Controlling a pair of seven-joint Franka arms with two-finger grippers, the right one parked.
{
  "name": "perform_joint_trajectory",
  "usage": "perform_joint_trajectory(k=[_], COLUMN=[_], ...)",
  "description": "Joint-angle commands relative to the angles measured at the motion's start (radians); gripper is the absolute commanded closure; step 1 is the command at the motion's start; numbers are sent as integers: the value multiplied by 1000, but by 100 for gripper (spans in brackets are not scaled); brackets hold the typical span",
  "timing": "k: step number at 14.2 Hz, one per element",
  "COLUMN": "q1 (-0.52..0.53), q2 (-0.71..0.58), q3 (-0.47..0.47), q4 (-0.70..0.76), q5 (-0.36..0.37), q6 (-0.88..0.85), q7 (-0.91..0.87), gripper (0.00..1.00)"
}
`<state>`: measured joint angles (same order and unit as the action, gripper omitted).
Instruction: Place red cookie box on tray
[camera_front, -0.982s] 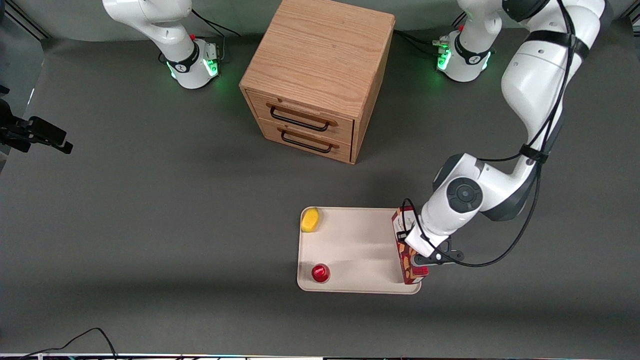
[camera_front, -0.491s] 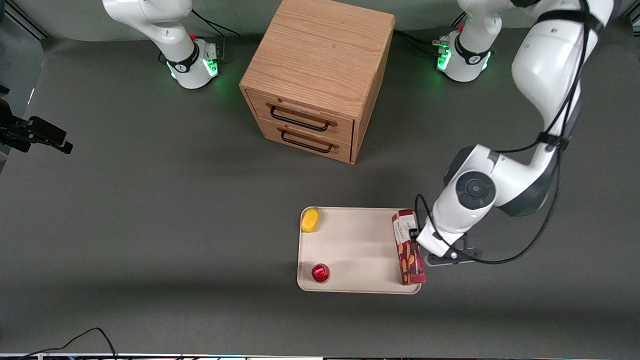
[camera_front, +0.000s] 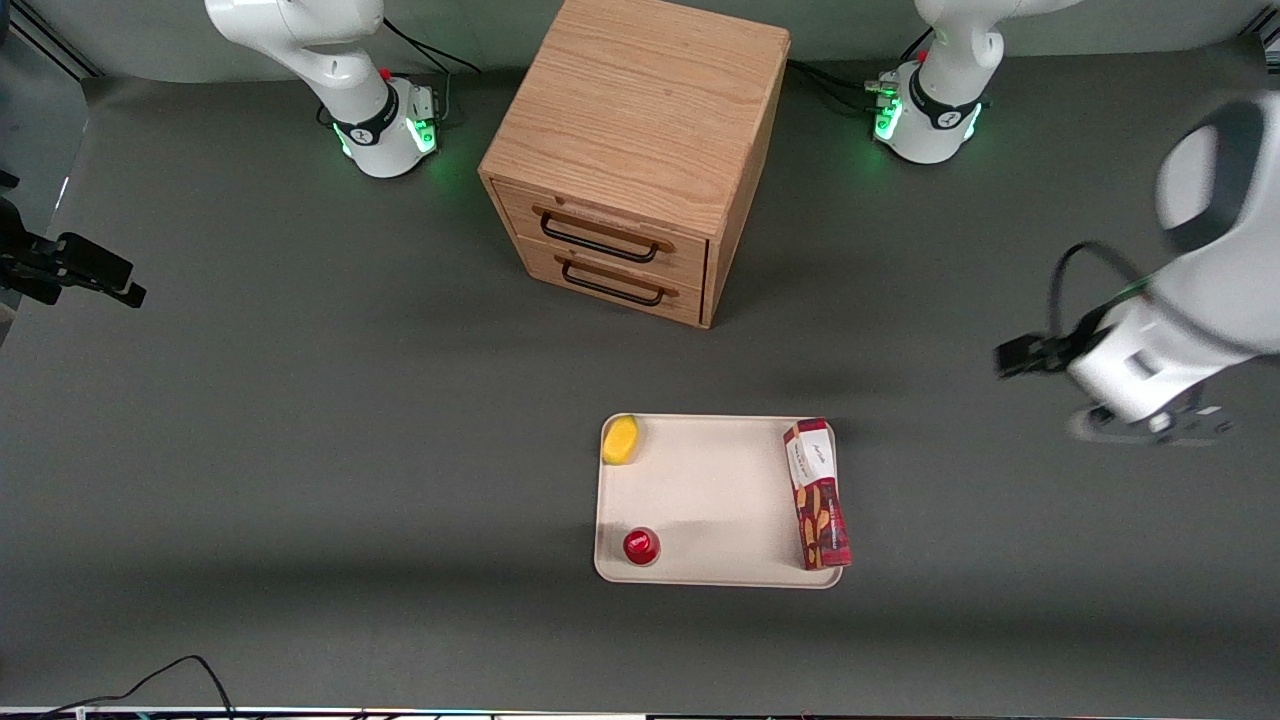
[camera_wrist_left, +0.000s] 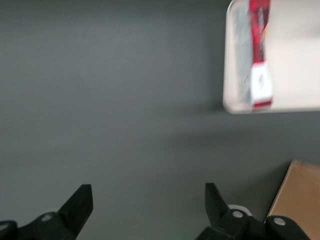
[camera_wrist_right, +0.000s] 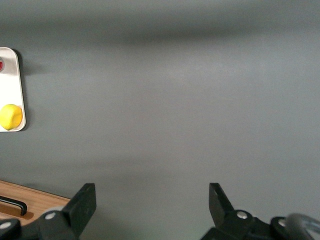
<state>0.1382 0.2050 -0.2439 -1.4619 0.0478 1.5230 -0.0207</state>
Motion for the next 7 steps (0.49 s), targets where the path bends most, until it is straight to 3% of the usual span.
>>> perform_joint_trajectory(k=[1,3,7], q1=[-11,-11,-15], q2=[-154,-211,-161], q3=[89,133,138], q4=[-127,-173,-80], q5=[-25,-25,-23], q6=[-52,-58,-100], q7=[151,185,189], gripper=[0,0,0])
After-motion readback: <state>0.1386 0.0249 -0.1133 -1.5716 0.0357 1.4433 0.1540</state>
